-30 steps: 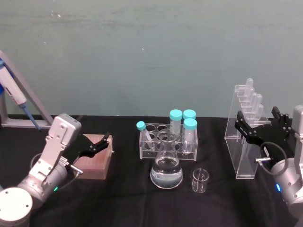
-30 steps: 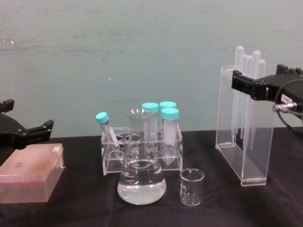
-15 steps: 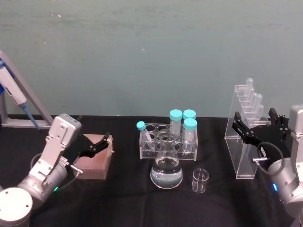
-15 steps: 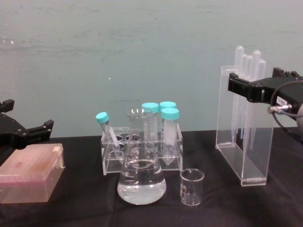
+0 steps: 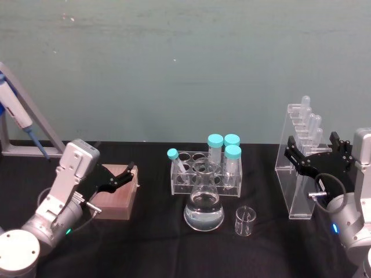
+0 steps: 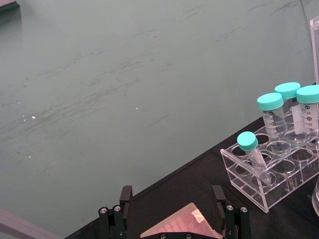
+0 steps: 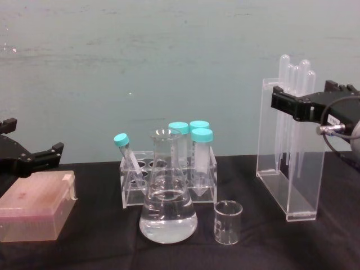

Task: Place the experimental apparatus aside using one hand.

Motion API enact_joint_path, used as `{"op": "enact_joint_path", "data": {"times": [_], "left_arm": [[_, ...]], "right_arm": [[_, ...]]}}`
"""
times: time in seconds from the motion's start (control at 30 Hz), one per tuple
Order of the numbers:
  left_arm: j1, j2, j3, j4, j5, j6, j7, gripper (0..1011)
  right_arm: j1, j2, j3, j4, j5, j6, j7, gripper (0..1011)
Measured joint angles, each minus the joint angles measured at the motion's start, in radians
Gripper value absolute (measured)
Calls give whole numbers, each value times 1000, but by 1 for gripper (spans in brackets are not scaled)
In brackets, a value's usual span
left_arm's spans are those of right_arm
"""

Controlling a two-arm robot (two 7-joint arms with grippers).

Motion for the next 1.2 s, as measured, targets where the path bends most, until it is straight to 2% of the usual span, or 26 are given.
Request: {"op": "enact_joint_path", "data": {"times": [0.53,1.2], "left_arm": [[0,0,0,0,0,0,0,1000],[0,0,0,0,0,0,0,1000]], "right_arm": [[5,-38,31,9,-36,-1,7,1000],[27,-56,47,40,-51,4,18,1000]]}}
